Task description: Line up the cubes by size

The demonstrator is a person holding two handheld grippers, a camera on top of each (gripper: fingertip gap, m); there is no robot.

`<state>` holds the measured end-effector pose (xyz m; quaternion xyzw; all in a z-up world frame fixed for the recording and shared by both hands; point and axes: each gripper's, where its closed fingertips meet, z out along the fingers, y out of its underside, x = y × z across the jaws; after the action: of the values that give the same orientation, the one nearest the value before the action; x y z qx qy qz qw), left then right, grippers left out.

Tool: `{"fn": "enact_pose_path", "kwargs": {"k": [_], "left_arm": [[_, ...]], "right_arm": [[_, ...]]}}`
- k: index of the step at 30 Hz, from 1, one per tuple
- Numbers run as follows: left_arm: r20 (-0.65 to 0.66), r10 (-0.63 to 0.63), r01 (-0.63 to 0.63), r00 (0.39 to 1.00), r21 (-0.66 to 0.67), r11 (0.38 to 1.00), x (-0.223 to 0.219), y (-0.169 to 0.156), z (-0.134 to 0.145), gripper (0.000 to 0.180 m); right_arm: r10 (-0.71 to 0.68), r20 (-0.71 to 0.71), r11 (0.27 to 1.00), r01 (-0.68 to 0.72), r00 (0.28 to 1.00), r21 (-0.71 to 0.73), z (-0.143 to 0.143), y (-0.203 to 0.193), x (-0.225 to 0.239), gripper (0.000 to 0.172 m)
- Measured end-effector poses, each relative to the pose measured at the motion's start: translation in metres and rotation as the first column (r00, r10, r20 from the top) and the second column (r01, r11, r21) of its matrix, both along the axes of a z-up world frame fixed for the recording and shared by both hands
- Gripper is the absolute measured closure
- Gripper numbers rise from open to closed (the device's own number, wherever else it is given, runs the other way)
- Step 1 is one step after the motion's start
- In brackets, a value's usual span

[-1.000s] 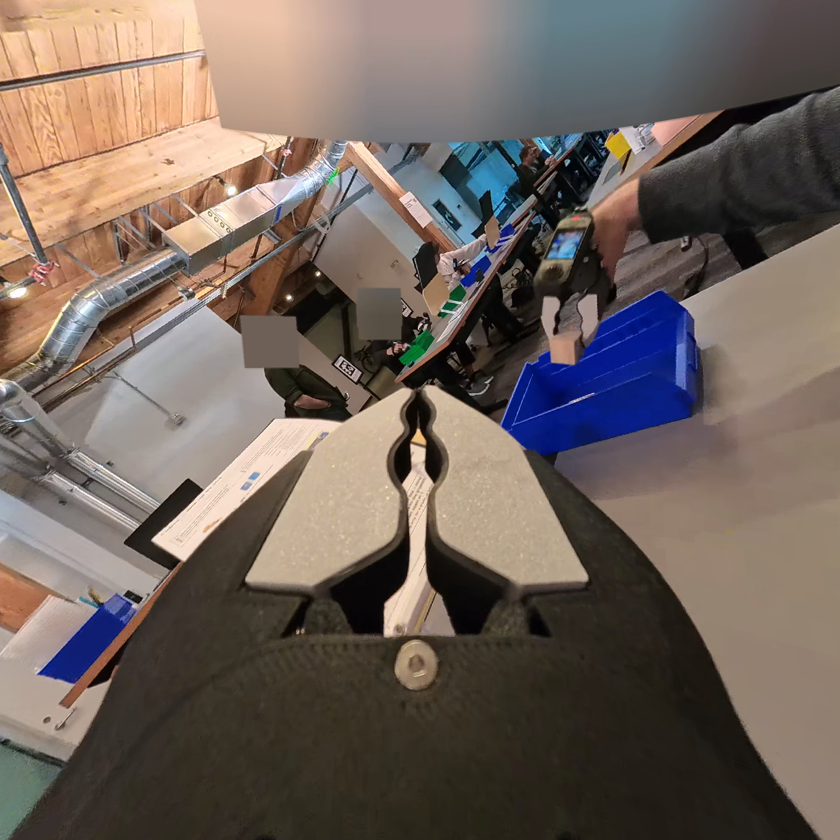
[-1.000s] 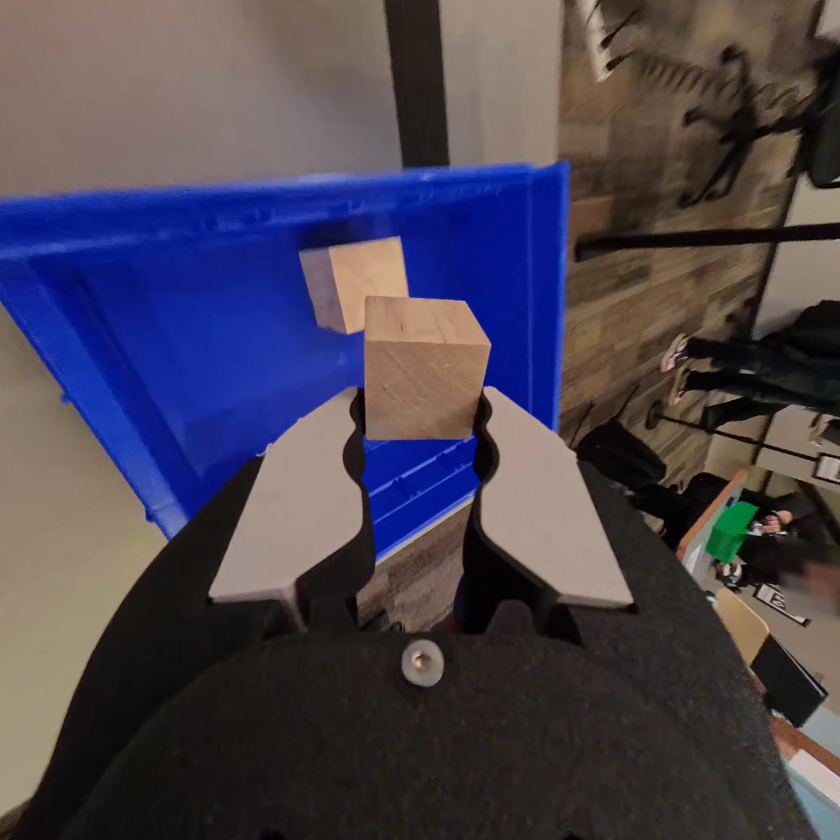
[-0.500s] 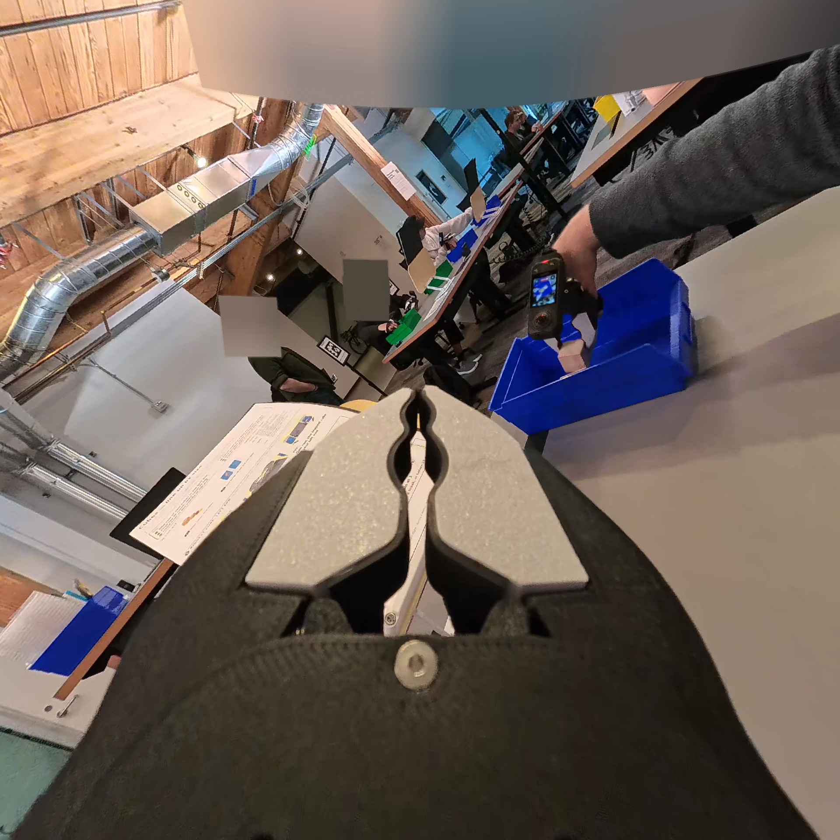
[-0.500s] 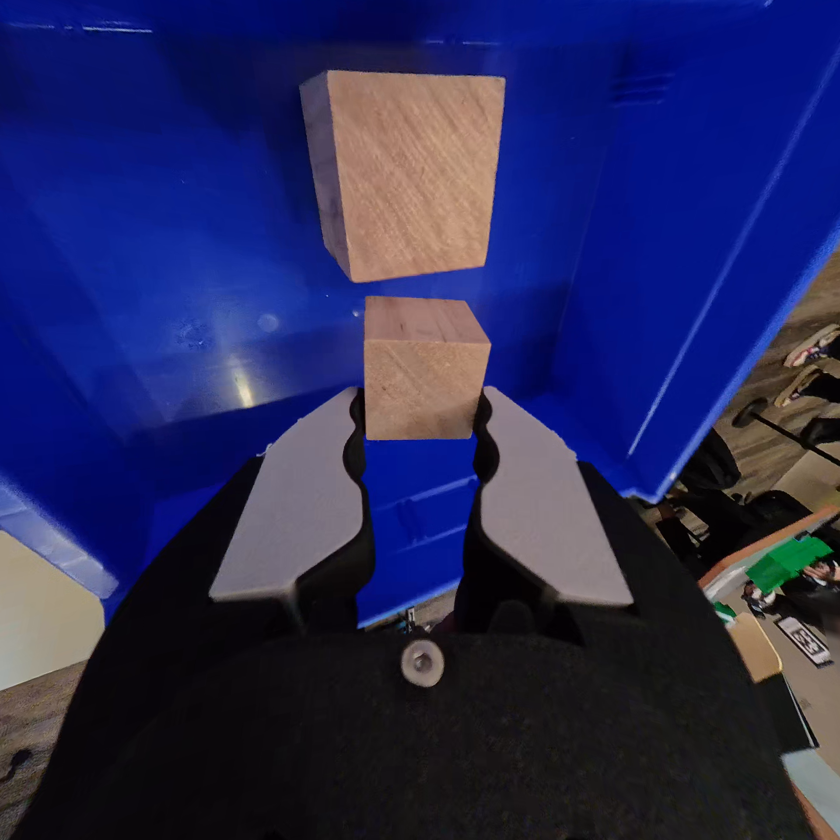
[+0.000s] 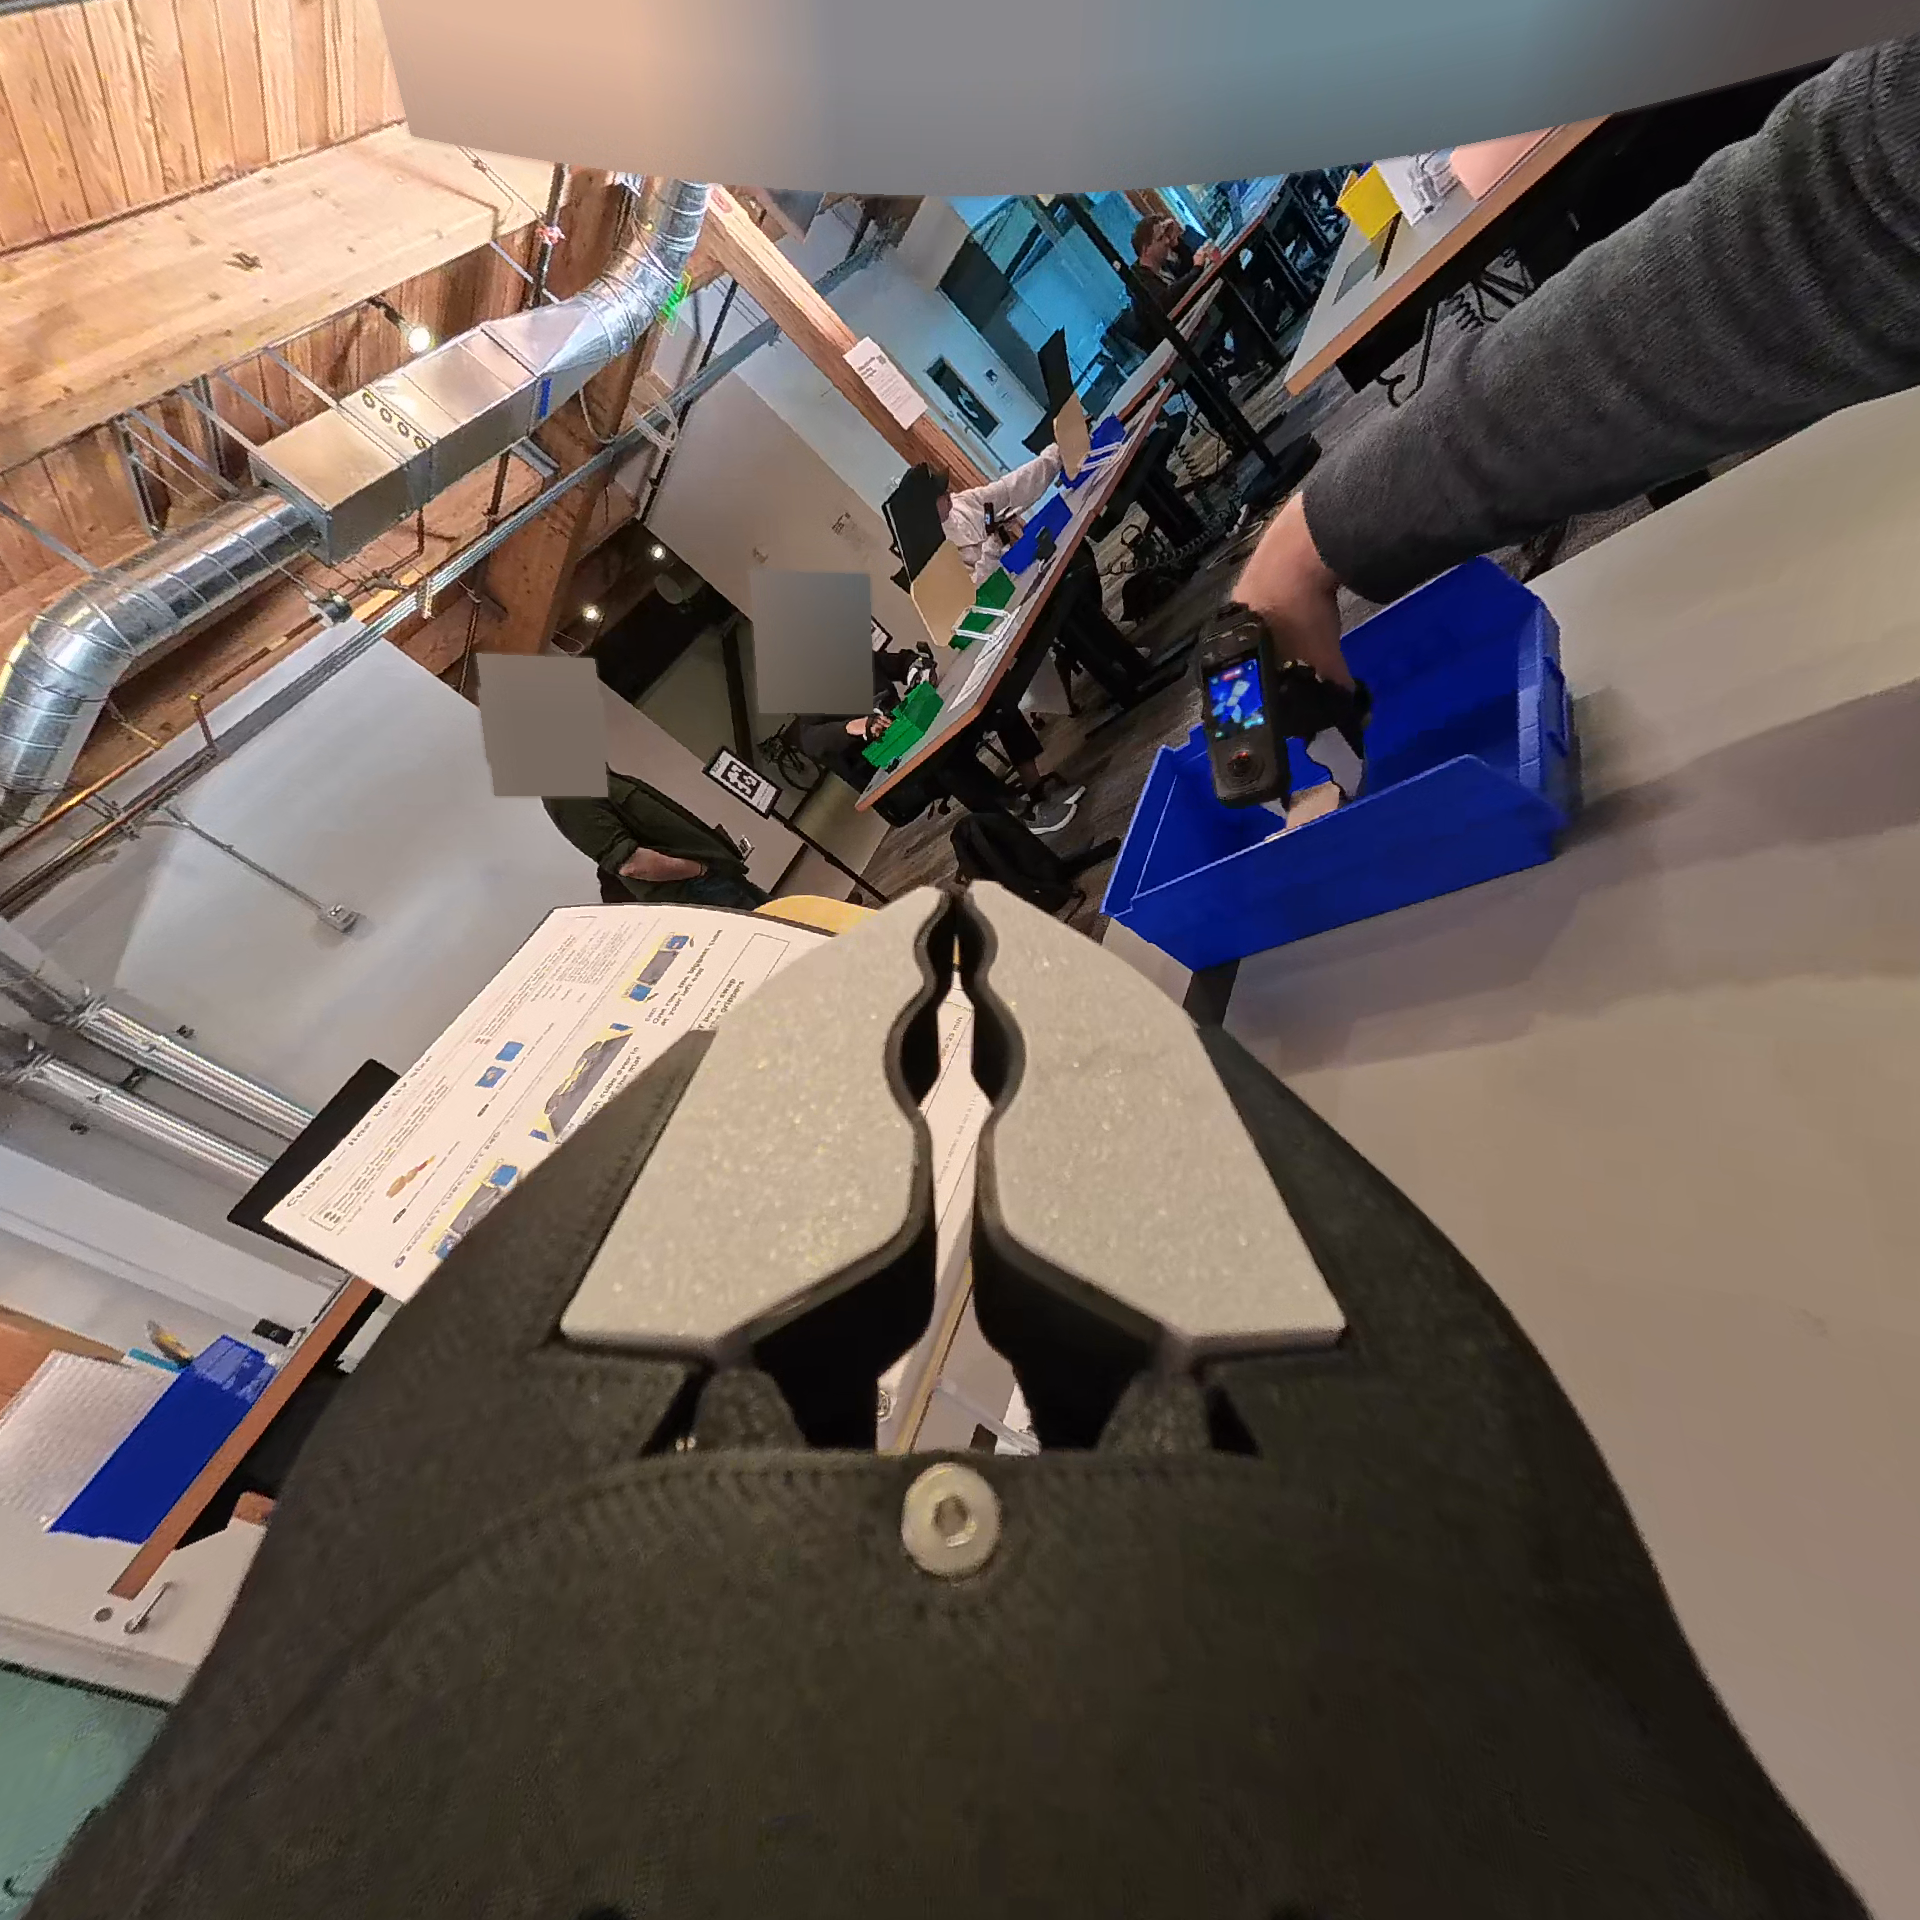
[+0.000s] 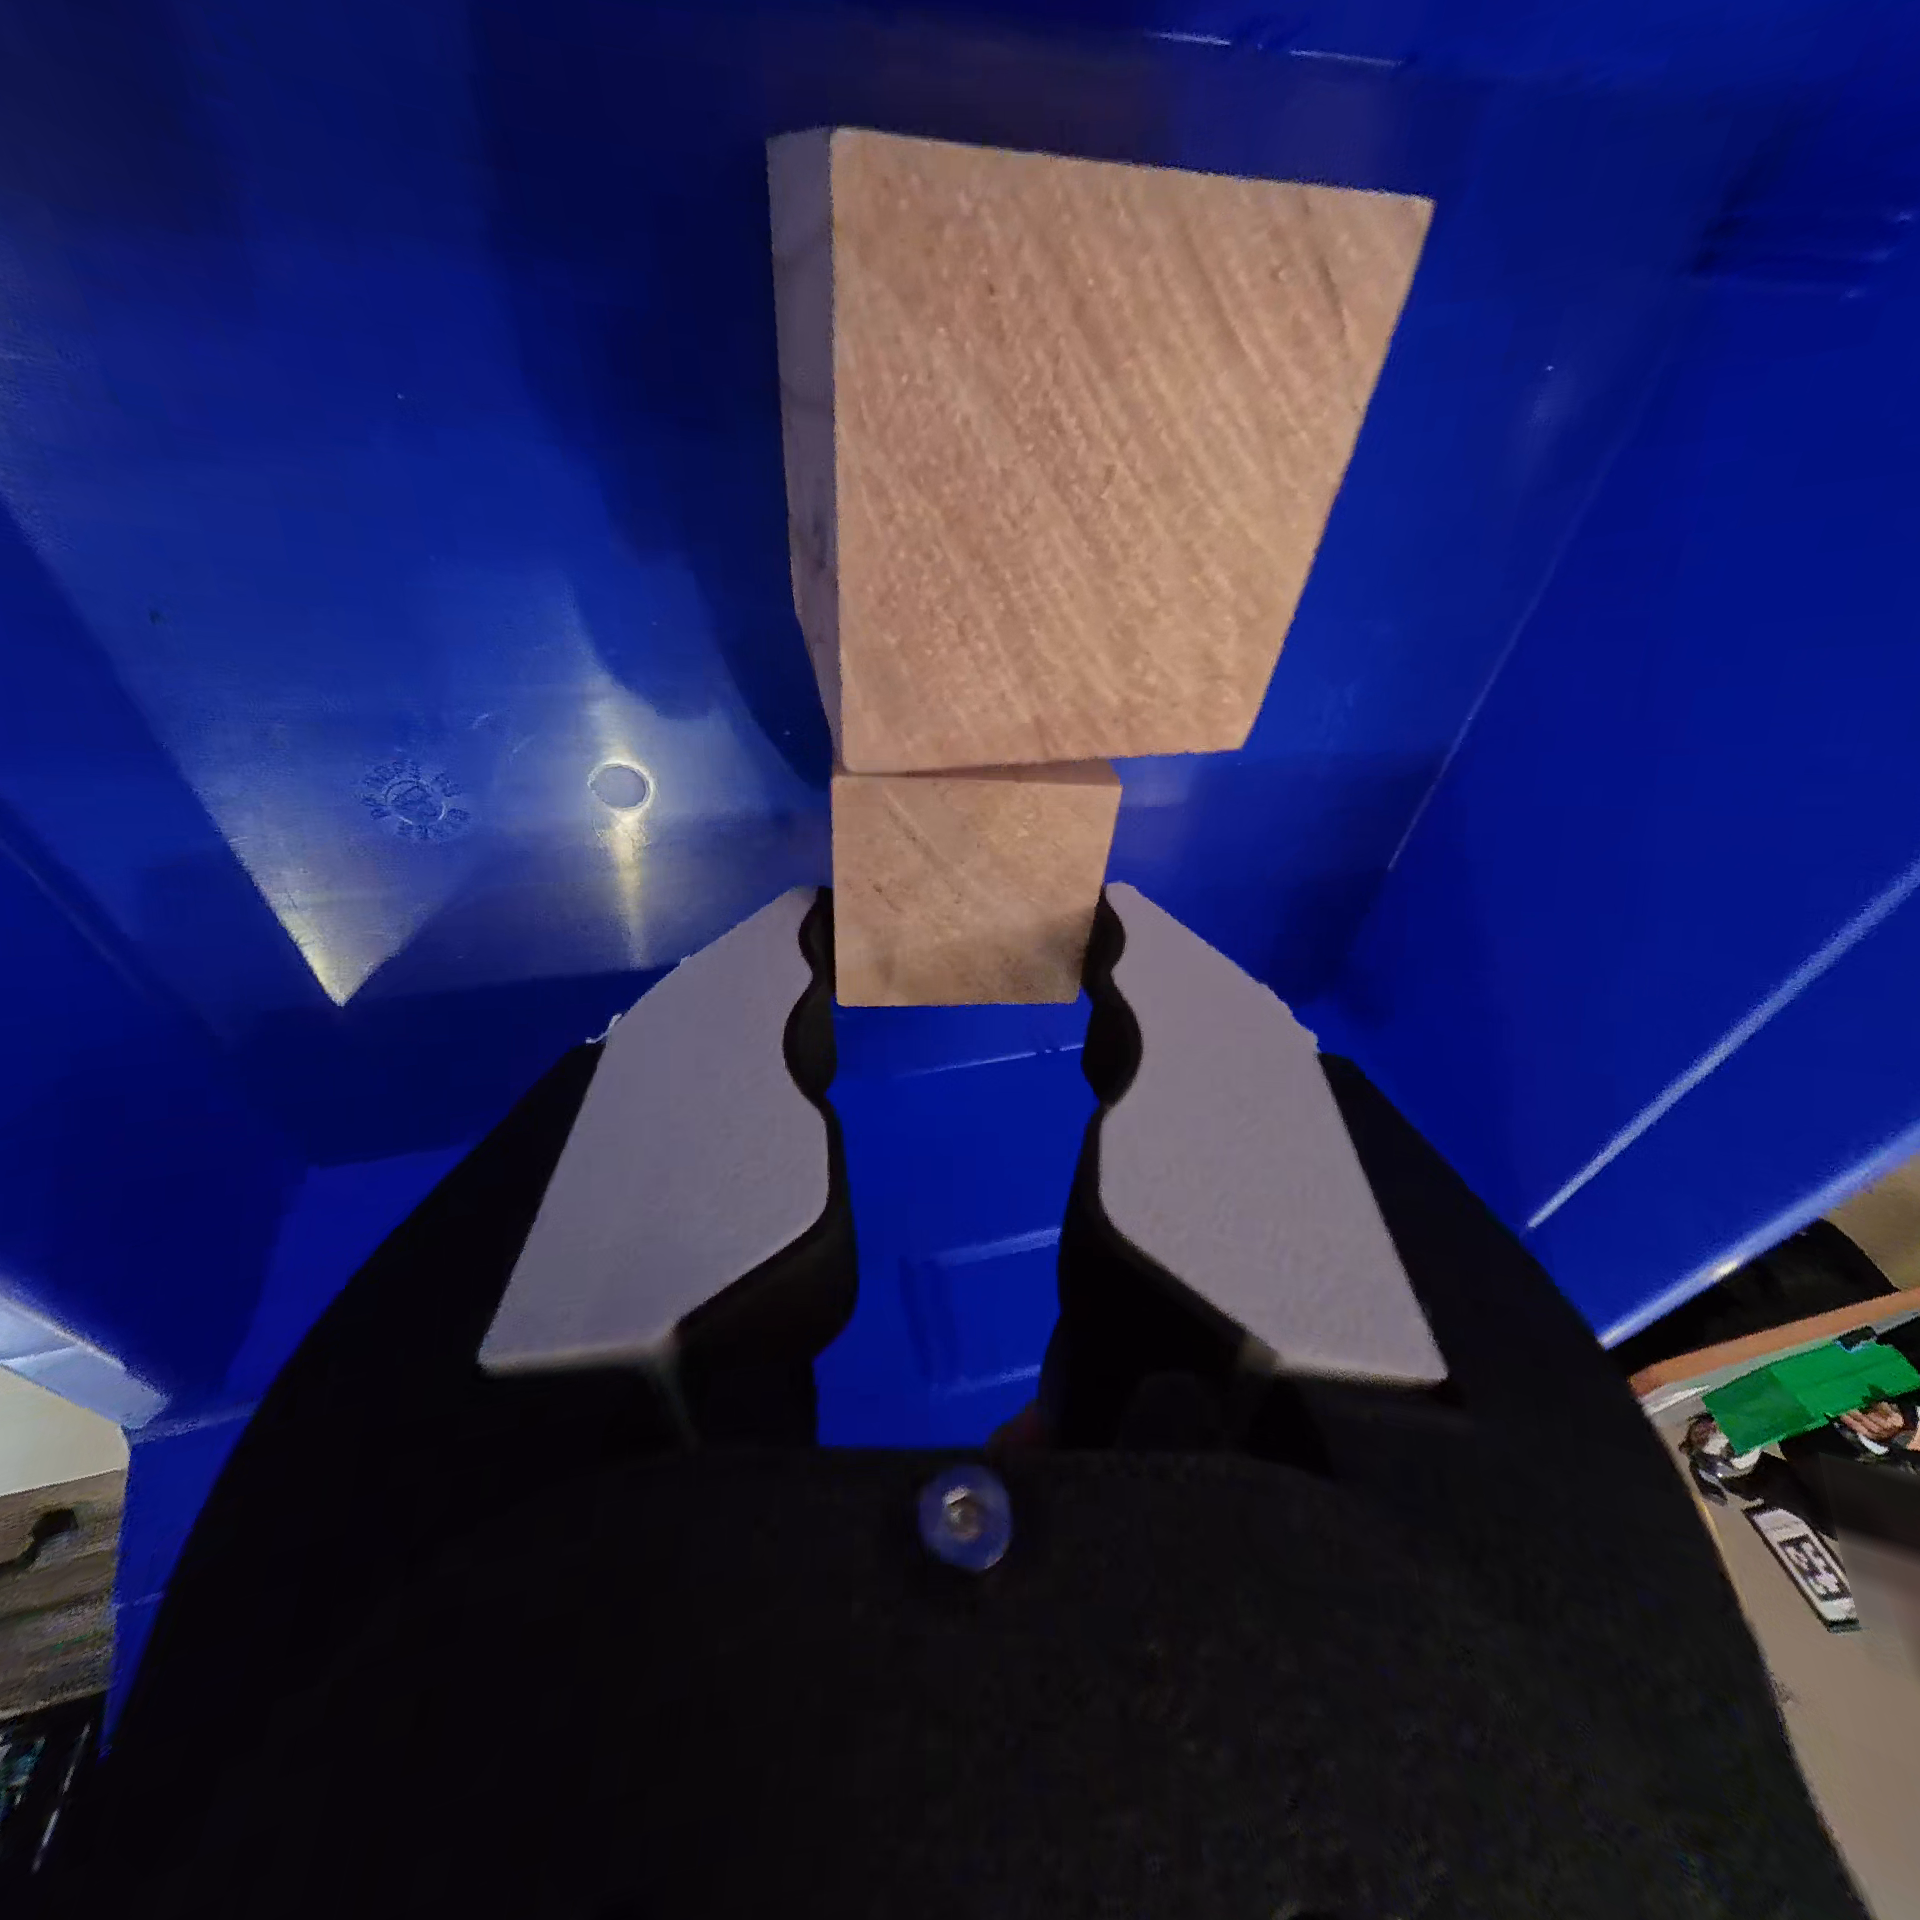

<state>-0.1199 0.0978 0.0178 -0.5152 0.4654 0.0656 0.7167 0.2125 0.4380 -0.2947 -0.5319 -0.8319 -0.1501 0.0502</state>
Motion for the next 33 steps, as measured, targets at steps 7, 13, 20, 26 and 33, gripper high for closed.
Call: {"fn": "enact_pose_path", "kwargs": {"k": [7, 13, 20, 26, 33], "left_arm": [[-0.013, -0.002, 0.002, 1.0, -0.016, 1.0, 0.002, 0.005, -0.006, 0.18], [-0.028, -0.003, 0.003, 1.0, -0.022, 1.0, 0.004, 0.004, -0.008, 0.18], [-0.025, 0.029, -0.03, 0.999, -0.011, 0.999, -0.006, 0.0, -0.002, 0.179], [-0.01, 0.119, -0.118, 0.993, 0.025, 0.993, -0.03, -0.01, 0.012, 0.165], [-0.035, 0.267, -0.265, 0.963, 0.058, 0.963, -0.07, -0.036, 0.023, 0.161]], "right_arm": [[0.018, 0.055, 1.0, -0.019, 0.998, 0.007, -0.005, 0.004, 0.003, 0.126], [-0.034, 0.057, 0.999, 0.035, 0.998, -0.01, -0.004, 0.001, 0.003, 0.116], [-0.076, -0.077, 0.978, 0.089, 0.994, 0.189, 0.062, -0.002, -0.007, 0.117], [0.1, -0.405, 0.875, 0.113, 0.909, 0.471, 0.178, -0.07, -0.07, 0.127], [0.42, -0.663, 0.873, -0.077, 0.62, 0.481, 0.226, -0.228, -0.198, 0.135]]}}
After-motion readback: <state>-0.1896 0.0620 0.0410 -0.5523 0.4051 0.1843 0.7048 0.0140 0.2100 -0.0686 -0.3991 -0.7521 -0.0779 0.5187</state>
